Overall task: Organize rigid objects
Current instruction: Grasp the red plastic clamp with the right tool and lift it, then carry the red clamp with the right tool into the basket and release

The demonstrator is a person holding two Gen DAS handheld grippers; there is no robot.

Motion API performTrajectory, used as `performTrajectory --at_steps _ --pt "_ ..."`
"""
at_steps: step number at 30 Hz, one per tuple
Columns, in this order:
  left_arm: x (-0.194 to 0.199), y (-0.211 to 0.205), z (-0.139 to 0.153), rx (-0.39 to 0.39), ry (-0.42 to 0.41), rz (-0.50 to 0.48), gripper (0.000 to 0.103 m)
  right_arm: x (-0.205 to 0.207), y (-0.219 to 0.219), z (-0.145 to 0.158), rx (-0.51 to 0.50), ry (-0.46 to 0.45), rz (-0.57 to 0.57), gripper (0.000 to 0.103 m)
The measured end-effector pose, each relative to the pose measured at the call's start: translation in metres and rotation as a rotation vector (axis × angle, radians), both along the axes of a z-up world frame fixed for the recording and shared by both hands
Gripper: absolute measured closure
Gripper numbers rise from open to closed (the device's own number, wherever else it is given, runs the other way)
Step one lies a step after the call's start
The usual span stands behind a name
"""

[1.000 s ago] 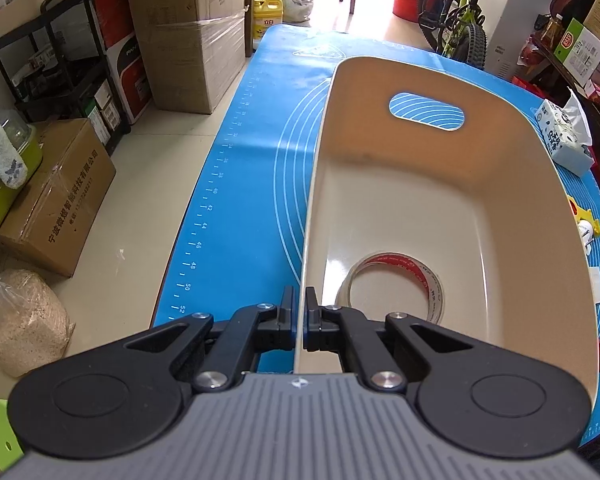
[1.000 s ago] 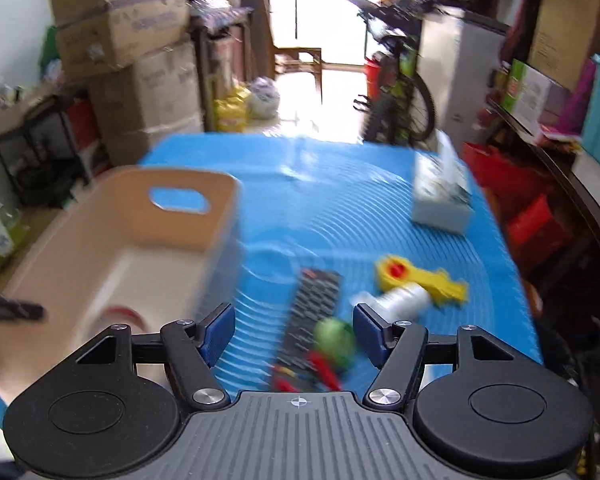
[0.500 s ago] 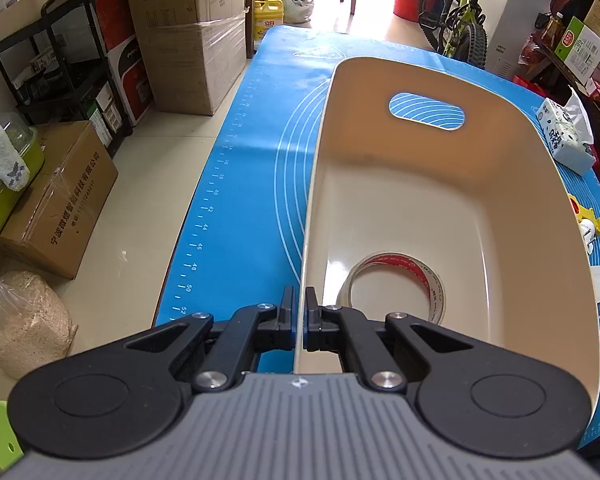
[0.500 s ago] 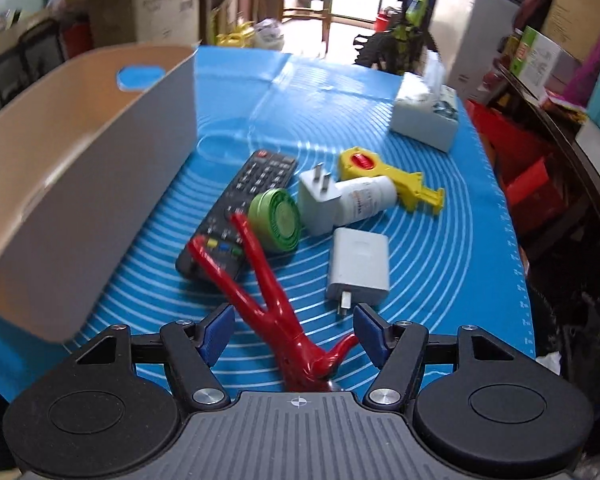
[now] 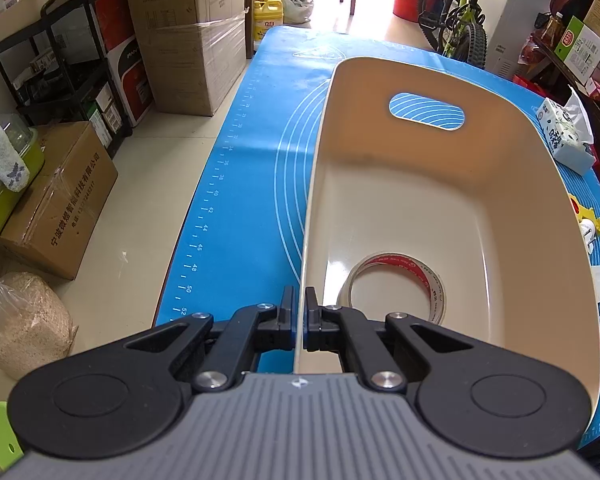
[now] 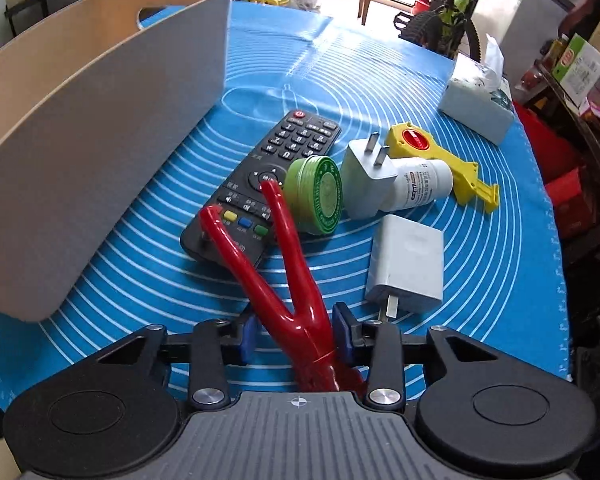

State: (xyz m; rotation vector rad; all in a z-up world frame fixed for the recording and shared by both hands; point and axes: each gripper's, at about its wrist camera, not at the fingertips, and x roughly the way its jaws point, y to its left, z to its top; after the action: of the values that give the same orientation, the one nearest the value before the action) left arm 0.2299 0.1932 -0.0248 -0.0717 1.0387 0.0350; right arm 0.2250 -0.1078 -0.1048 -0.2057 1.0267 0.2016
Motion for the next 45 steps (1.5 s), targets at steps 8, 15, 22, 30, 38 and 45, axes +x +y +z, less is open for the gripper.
performTrajectory --at_steps 8,15,22,30,38,45 --pt "0.0 -0.001 0.001 -0.001 -0.001 0.001 0.099 -0.012 -0.005 0.008 0.062 -0.032 -0.025 0.066" --pt "-0.001 -0.002 0.0 -0.002 -0.002 0.001 0.099 -0.025 -0.008 0.026 0.085 -0.09 -0.04 0.067" --pt "-0.001 -0.002 0.0 -0.001 -0.002 0.001 0.099 -0.031 -0.008 0.051 0.092 -0.166 -0.066 0.067" --pt "-0.001 -0.002 0.0 0.0 -0.002 0.0 0.099 -0.023 -0.002 0.083 0.101 -0.257 -0.102 0.067" --pt "-0.001 -0.003 0.0 0.001 -0.002 -0.001 0.099 -0.012 0.02 0.115 0.116 -0.323 -0.077 0.067" --pt "-0.001 -0.003 -0.001 0.0 -0.002 0.0 0.099 0.005 0.051 0.138 0.183 -0.382 -0.058 0.066"
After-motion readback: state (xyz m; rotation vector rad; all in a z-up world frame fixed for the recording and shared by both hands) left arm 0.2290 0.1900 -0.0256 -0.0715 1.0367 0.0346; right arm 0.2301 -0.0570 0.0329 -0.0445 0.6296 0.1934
